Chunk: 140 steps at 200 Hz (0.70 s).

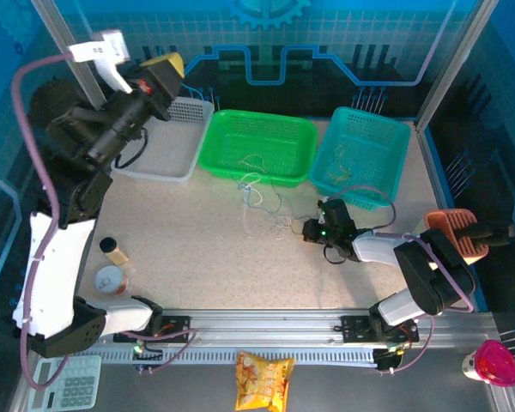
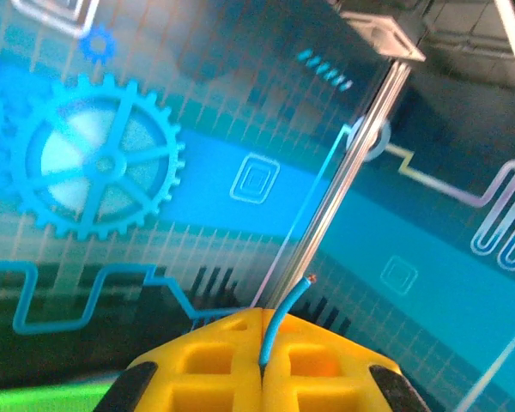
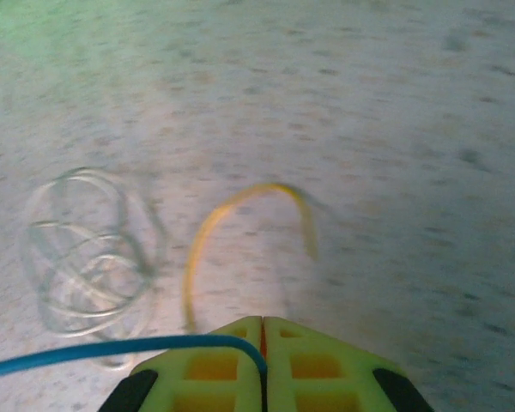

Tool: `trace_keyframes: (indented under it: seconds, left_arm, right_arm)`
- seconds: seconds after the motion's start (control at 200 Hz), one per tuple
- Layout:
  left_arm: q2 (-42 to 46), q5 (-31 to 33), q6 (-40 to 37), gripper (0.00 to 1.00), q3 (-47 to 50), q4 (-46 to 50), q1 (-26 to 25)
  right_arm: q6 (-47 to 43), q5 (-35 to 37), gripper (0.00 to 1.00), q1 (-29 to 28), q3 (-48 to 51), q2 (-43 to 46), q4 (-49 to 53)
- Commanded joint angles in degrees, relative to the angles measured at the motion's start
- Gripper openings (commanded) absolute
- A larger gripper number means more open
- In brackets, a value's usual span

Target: Untangle the cables

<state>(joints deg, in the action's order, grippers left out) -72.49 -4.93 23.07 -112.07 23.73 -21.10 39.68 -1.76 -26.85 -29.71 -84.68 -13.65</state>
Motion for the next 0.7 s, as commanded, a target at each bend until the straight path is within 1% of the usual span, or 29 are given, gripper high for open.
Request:
trace_keyframes:
  seconds: [0.0,0.015,0.065,0.1,0.13,0.185,0.27,0.46,0.5,0.615,0.695]
  left_arm:
    - [2.0,-2.0,2.2,0.0,3.4,-3.0,0.5]
    - [2.1,-2.2,2.4,0.0,3.9,-3.2,0.5]
    - [2.4,-3.0,3.1,0.0,5.6,-4.0,0.5]
    - [2.6,-3.6,3.6,0.0,6.8,-4.6,0.5]
    - [2.6,-4.4,4.1,0.0,7.7,-5.3,0.5]
    - [2.5,-5.7,5.2,0.0,9.3,-6.3,0.5]
    - [2.1,-7.3,6.6,0.0,10.5,-7.3,0.5]
    - [1.9,-8.9,8.1,0.0,11.3,-8.8,0.5]
    - [1.9,-9.0,8.4,0.0,11.5,-9.0,0.5]
    - [2.0,-9.3,9.3,0.0,12.1,-9.8,0.4]
    - [2.0,-9.8,10.2,0.0,12.4,-10.4,0.4]
  right_arm:
    - [-4.7,-0.4,0.07,-3.0,-4.7,3.3,6.1]
    - [-5.1,-0.4,0.11,-3.3,-5.2,3.5,6.6]
    - [-5.9,-0.9,0.34,-3.9,-6.7,4.2,8.3]
    - [-6.4,-1.6,0.47,-4.2,-7.8,4.6,9.3]
    - [-6.9,-2.3,0.54,-4.4,-8.5,5.0,10.0]
    - [-7.8,-3.4,0.63,-4.8,-10.0,5.9,11.3]
    - [-8.8,-4.6,0.67,-5.5,-11.6,7.4,12.6]
    - [-10.4,-8.0,0.7,-8.7,-13.8,10.7,10.5]
    - [-10.6,-7.9,0.72,-9.8,-14.4,10.9,9.8]
    - [-10.9,-6.4,0.73,-12.9,-16.2,9.8,6.7]
    - [-10.5,-5.6,0.75,-14.0,-17.0,8.0,3.8]
